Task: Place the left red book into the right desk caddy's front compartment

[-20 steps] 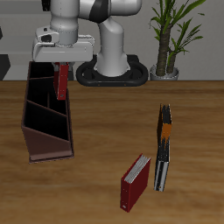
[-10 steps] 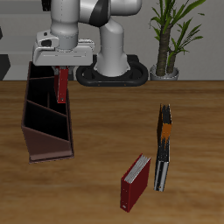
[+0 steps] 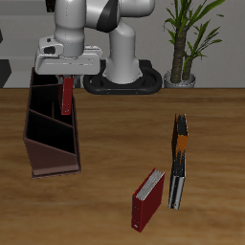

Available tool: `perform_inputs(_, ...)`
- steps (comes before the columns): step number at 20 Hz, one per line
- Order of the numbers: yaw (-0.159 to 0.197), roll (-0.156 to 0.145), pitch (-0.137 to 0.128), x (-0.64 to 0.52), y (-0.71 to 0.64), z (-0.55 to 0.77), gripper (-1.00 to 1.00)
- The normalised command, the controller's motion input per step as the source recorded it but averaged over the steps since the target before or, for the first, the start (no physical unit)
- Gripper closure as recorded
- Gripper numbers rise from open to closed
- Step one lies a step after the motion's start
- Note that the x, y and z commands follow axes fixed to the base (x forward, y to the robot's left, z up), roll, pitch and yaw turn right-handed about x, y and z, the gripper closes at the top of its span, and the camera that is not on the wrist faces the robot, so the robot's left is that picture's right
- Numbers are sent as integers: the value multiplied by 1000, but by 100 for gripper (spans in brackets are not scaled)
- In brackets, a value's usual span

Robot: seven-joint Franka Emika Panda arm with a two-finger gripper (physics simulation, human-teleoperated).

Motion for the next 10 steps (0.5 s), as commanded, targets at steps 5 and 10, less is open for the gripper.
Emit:
perform_inputs(5,-19,-7,15,49,-27,-115,100)
perform_inputs(10,-20,4,19,9,25,-145,100)
